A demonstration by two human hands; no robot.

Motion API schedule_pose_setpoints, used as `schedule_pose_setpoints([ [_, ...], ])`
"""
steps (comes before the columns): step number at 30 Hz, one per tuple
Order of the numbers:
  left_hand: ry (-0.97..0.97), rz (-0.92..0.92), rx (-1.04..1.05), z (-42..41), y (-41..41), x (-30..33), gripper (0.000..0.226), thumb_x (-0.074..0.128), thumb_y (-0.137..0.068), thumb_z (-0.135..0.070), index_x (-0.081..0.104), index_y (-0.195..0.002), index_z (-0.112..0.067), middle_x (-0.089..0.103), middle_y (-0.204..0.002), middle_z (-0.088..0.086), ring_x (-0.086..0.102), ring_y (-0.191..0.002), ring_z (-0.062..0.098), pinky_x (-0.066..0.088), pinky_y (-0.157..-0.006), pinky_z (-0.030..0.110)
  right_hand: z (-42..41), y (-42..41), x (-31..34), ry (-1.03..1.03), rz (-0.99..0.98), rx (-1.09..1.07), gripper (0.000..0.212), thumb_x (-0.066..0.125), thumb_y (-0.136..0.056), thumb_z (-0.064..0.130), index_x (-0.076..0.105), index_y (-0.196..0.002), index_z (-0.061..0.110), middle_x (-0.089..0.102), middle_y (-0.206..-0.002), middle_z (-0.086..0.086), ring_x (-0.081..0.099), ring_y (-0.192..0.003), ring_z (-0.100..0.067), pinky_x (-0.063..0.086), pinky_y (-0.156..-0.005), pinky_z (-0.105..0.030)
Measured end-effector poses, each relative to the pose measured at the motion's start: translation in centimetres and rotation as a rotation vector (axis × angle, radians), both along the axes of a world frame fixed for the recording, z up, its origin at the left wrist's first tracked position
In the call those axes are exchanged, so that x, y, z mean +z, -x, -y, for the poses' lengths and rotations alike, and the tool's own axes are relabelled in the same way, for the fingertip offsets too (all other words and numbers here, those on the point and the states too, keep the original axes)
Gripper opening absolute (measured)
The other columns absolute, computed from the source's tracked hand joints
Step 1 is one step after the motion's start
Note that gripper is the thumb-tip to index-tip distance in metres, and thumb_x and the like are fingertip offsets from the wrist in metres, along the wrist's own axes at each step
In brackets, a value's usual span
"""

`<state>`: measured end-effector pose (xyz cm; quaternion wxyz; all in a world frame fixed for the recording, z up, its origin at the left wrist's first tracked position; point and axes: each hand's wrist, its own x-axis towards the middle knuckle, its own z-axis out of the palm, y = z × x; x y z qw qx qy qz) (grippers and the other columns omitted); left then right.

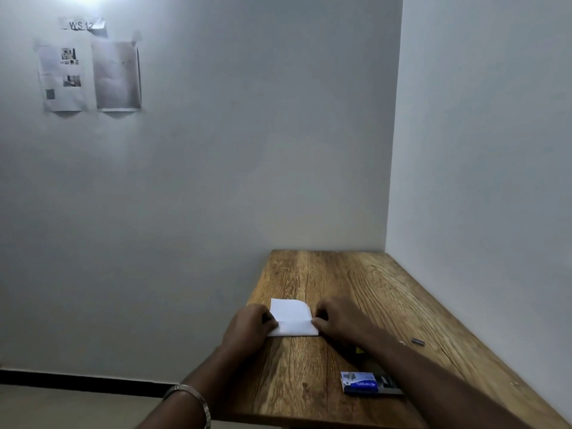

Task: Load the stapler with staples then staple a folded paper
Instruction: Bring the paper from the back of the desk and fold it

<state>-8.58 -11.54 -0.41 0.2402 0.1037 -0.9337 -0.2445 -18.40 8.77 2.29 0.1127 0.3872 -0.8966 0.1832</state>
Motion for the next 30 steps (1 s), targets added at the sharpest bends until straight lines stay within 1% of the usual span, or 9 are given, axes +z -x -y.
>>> schedule_pose_setpoints([
  [5, 0.027, 0.048, 0.023, 0.1, 0.6, -0.3, 0.018, 0.068, -0.088, -0.031, 0.065, -0.102, -0.020, 0.064, -0.107, 0.000, 0.060, -0.100, 0.017, 0.050, -0.083, 0.031, 0.1, 0.4, -0.9, -0.033, 0.021, -0.044, 0.016, 0.067, -0.087, 0.036, 0.066, -0.089, 0.021, 0.066, -0.088, 0.005, 0.059, -0.074, -0.007, 0.046, -0.062, -0.023],
  [9, 0.032, 0.144, 0.097, 0.3, 1.1, 0.4, 0.036, 0.071, -0.085, -0.037, 0.066, -0.110, -0.013, 0.067, -0.111, 0.004, 0.062, -0.102, 0.019, 0.049, -0.081, 0.032, 0.6, 0.6, -0.3, -0.094, 0.114, -0.123, 0.023, 0.066, -0.086, 0.038, 0.067, -0.095, 0.018, 0.070, -0.093, 0.001, 0.064, -0.078, -0.013, 0.054, -0.070, -0.033],
  [11, 0.040, 0.209, 0.115, 0.3, 1.4, 0.7, 0.035, 0.072, -0.084, -0.038, 0.072, -0.106, -0.011, 0.072, -0.107, 0.004, 0.065, -0.098, 0.019, 0.051, -0.080, 0.033, 0.9, 0.6, 0.0, -0.122, 0.154, -0.142, 0.023, 0.067, -0.086, 0.036, 0.068, -0.097, 0.016, 0.072, -0.094, -0.002, 0.068, -0.080, -0.016, 0.057, -0.074, -0.036],
  [13, 0.021, 0.242, 0.126, 0.1, 1.6, 0.8, 0.032, 0.072, -0.084, -0.036, 0.074, -0.104, -0.012, 0.073, -0.106, 0.004, 0.067, -0.096, 0.018, 0.051, -0.076, 0.032, 1.3, 0.5, 0.0, -0.122, 0.187, -0.166, 0.020, 0.066, -0.085, 0.032, 0.069, -0.097, 0.015, 0.073, -0.093, -0.002, 0.069, -0.080, -0.016, 0.057, -0.071, -0.034],
  [17, -0.042, 0.224, 0.167, -0.2, 1.8, 0.4, 0.026, 0.072, -0.084, -0.031, 0.076, -0.103, -0.015, 0.073, -0.108, 0.003, 0.066, -0.098, 0.018, 0.051, -0.075, 0.030, 2.0, 0.2, -0.1, -0.105, 0.245, -0.263, 0.015, 0.065, -0.086, 0.025, 0.064, -0.090, 0.010, 0.068, -0.085, -0.004, 0.070, -0.083, -0.020, 0.048, -0.062, -0.031],
  [21, -0.066, 0.175, 0.219, -0.6, 1.6, 0.0, 0.032, 0.072, -0.084, -0.034, 0.072, -0.112, -0.019, 0.068, -0.120, 0.002, 0.062, -0.109, 0.020, 0.052, -0.087, 0.032, 2.6, -0.4, -0.1, -0.067, 0.271, -0.343, 0.028, 0.062, -0.089, 0.021, 0.059, -0.114, 0.008, 0.066, -0.105, -0.007, 0.064, -0.091, -0.019, 0.044, -0.063, -0.027],
  [24, -0.064, 0.155, 0.257, -0.8, 1.3, -0.3, 0.036, 0.071, -0.084, -0.038, 0.070, -0.116, -0.020, 0.064, -0.123, 0.004, 0.060, -0.112, 0.022, 0.051, -0.089, 0.032, 3.1, -0.9, 0.1, -0.067, 0.286, -0.366, 0.029, 0.064, -0.087, 0.021, 0.061, -0.114, 0.009, 0.068, -0.109, -0.008, 0.067, -0.098, -0.023, 0.049, -0.069, -0.029],
  [28, -0.044, 0.158, 0.263, -1.0, 1.0, -0.3, 0.038, 0.069, -0.085, -0.041, 0.069, -0.114, -0.017, 0.065, -0.119, 0.005, 0.061, -0.108, 0.023, 0.053, -0.089, 0.037, 3.3, -1.0, 0.5, -0.051, 0.326, -0.373, 0.031, 0.069, -0.085, 0.021, 0.060, -0.112, 0.009, 0.067, -0.106, -0.006, 0.067, -0.094, -0.019, 0.054, -0.074, -0.029],
  [30, -0.056, 0.147, 0.269, -1.1, 0.9, -0.4, 0.038, 0.069, -0.085, -0.042, 0.067, -0.113, -0.018, 0.064, -0.118, 0.005, 0.060, -0.107, 0.023, 0.053, -0.088, 0.036, 3.2, -1.0, 0.6, -0.036, 0.349, -0.381, 0.032, 0.072, -0.083, 0.020, 0.060, -0.111, 0.008, 0.066, -0.103, -0.005, 0.066, -0.091, -0.018, 0.053, -0.070, -0.027],
])
